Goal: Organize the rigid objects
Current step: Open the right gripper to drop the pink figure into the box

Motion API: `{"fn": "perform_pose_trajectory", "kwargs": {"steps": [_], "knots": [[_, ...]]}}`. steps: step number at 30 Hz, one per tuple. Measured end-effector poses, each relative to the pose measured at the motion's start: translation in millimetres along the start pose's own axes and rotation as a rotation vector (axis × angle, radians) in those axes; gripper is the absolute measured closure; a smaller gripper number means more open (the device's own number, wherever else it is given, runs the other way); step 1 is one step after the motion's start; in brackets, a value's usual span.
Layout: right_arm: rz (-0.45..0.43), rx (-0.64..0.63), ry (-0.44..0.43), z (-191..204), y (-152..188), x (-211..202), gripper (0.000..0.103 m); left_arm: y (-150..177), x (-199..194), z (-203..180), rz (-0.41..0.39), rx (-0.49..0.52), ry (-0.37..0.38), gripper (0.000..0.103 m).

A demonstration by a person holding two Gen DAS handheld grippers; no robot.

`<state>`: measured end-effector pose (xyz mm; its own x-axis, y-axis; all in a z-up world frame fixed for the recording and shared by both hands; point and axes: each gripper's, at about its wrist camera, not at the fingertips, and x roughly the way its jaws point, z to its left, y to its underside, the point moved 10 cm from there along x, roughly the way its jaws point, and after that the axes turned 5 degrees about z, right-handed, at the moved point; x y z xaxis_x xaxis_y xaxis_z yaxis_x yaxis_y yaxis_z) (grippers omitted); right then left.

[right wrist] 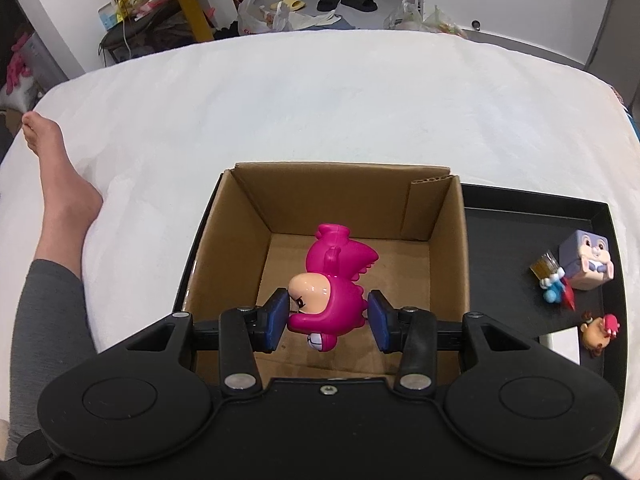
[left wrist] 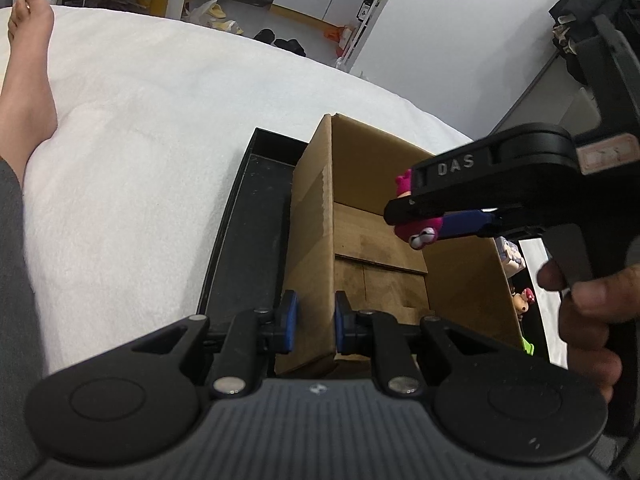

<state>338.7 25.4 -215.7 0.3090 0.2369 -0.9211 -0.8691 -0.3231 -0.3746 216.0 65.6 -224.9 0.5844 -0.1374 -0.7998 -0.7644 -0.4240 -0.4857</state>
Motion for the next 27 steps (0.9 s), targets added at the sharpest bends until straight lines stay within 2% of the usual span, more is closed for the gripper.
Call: {"fn": "perform_pose_trajectory", "kwargs": {"steps": [5,9,21,27], "knots": [[-0.023,-0.015,-0.024,8,-10,1,0.06,1,1,0,-0.001,0.0,-0.002,0.087],[-0.084,0.009,-0.05,6,-16,-13,0.049,1,1,1,-0.003,-0.003,-0.001,0.087],[-0.044,0.04,-0.068,-13,3,-39,0.033,3,3,0,-0.008,0.011,-0.029,0.087],[-0.048,0.015,-0.071,-13,8,-60,0.025,3,2,-1,-0.007,0.012,-0.035,0.087]]}}
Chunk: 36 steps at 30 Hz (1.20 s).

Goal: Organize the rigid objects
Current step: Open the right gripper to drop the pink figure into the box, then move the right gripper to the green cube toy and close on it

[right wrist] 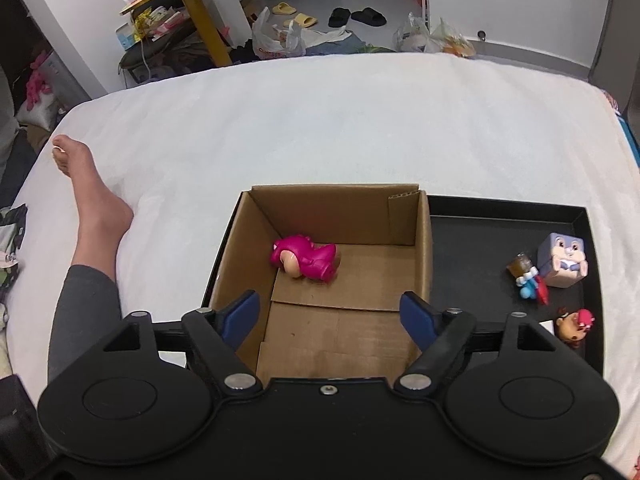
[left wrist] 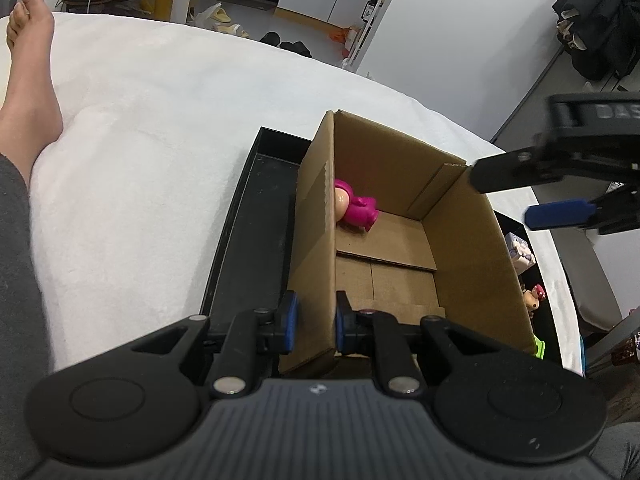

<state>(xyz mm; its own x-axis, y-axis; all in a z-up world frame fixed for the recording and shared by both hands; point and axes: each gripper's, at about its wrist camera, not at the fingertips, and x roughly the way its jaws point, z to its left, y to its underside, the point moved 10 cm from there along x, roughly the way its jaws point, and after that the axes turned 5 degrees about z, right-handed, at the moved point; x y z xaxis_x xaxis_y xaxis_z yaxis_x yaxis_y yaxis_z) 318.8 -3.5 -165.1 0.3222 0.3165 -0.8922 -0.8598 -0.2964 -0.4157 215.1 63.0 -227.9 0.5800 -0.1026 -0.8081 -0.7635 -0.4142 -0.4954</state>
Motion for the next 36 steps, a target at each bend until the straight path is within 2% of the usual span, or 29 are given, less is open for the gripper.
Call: {"fn": "perform_pose_trajectory", "kwargs": {"steps": [20,36], "knots": [[0.018,0.0,0.004,-48,21,-39,0.023,0,-1,0,0.023,-0.017,-0.022,0.087],[0.021,0.065,-0.008,-95,48,-41,0.023,0,0,0,0.017,-0.029,-0.054,0.087]]}}
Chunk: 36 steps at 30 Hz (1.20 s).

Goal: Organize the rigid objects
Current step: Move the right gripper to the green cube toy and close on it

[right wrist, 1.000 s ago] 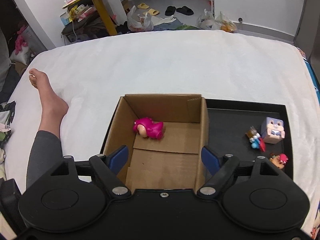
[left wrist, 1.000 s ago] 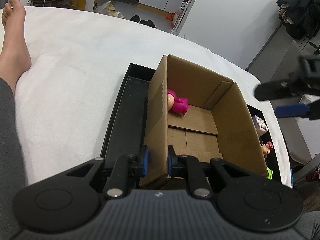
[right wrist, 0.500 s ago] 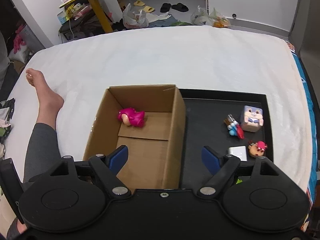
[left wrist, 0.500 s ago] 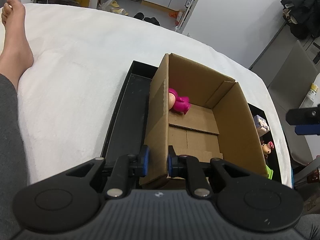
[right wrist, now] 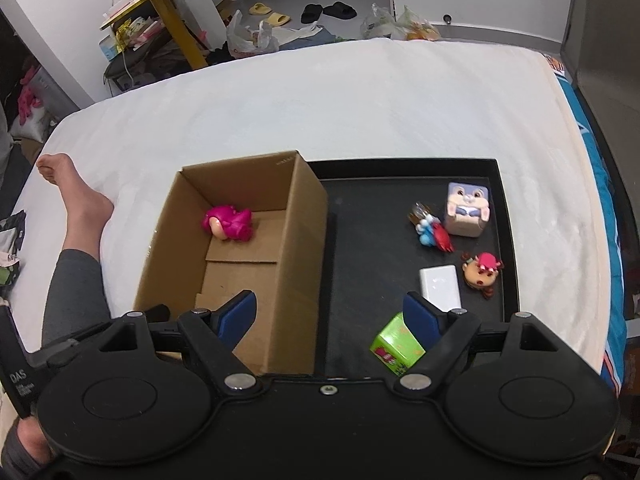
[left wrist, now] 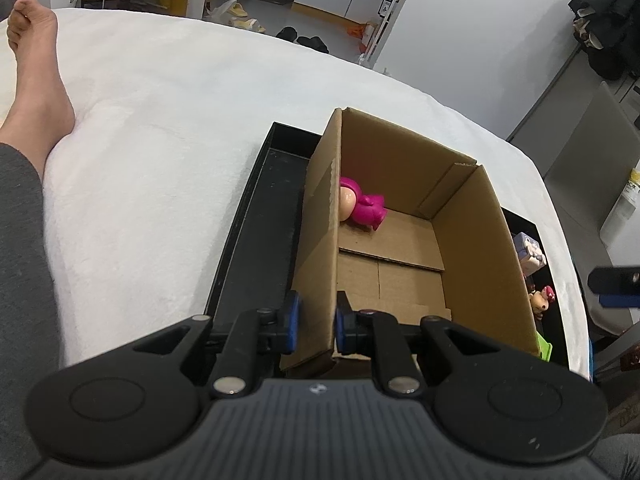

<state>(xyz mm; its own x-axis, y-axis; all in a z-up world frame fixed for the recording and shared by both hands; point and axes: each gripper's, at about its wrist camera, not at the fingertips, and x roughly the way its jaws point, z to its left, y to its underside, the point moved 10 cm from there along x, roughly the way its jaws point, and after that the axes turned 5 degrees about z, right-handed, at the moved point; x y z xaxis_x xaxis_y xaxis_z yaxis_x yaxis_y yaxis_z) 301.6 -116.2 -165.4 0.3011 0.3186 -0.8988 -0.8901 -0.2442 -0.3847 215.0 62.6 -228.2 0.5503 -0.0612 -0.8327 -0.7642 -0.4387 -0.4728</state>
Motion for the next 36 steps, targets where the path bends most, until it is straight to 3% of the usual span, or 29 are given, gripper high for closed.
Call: {"fn": "perform_pose_trajectory", "kwargs": {"steps": [10,18,36], "knots": [[0.038,0.069,-0.012,-27,18,21,0.023,0,3,0,-0.002,-0.006,-0.01,0.087],[0.064,0.24,-0.049,-48,33,43,0.023,0,3,2,-0.005,-0.005,-0.006,0.087],[0.105,0.313,0.152,-72,38,91,0.025,-1,5,2,-0.009,0.005,0.01,0.087]]}}
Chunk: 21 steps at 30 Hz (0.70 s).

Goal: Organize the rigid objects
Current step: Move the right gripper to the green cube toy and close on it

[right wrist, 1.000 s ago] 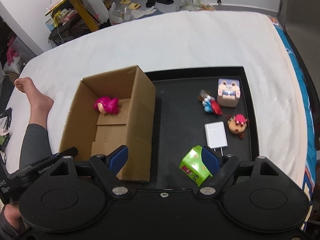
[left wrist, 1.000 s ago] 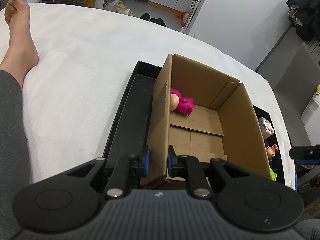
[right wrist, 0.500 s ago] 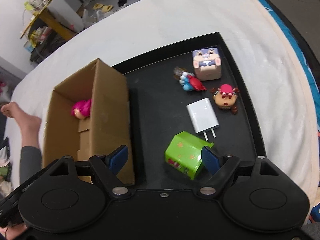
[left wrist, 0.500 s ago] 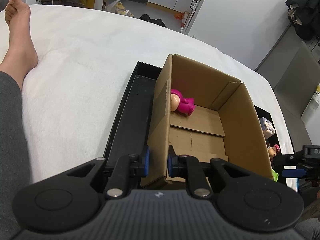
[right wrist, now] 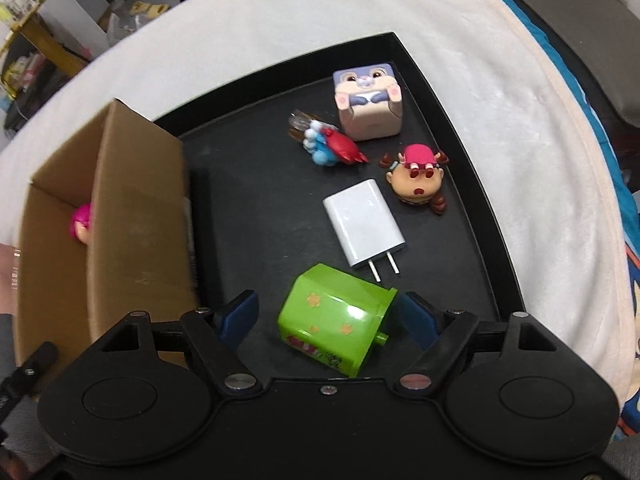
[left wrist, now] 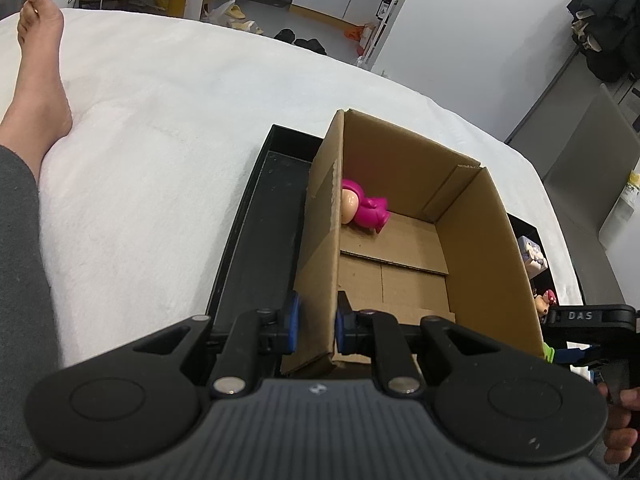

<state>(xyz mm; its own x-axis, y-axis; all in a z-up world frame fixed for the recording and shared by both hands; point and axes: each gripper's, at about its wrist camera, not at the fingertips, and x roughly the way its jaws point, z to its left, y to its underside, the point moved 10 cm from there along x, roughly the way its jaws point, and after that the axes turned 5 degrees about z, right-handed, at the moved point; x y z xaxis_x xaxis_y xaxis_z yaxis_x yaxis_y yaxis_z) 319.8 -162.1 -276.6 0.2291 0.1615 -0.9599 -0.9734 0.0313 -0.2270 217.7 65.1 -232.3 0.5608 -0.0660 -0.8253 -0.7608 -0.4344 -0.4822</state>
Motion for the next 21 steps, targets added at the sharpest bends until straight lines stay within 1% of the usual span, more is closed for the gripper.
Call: {"fn": "perform_pose_trajectory", "kwargs": {"steps": [1,3,8,16,18,21], "knots": [[0.001,0.001,0.014,-2,0,2,0.025,0,0,0,-0.001,0.003,-0.001,0.087],[0.001,0.009,0.033,-5,-1,5,0.03,0,0,-1,-0.002,0.006,-0.001,0.087],[0.006,0.024,0.071,-13,1,6,0.03,0,0,-1,-0.001,0.005,0.001,0.087],[0.03,0.032,0.108,-17,10,6,0.03,-1,0,-1,-0.007,0.015,-0.002,0.087],[0.033,0.035,0.104,-16,13,6,0.045,-1,0,-1,-0.007,0.018,0.002,0.087],[0.026,0.031,0.096,-15,13,1,0.046,0,0,-1,-0.009,0.021,0.003,0.087]]}}
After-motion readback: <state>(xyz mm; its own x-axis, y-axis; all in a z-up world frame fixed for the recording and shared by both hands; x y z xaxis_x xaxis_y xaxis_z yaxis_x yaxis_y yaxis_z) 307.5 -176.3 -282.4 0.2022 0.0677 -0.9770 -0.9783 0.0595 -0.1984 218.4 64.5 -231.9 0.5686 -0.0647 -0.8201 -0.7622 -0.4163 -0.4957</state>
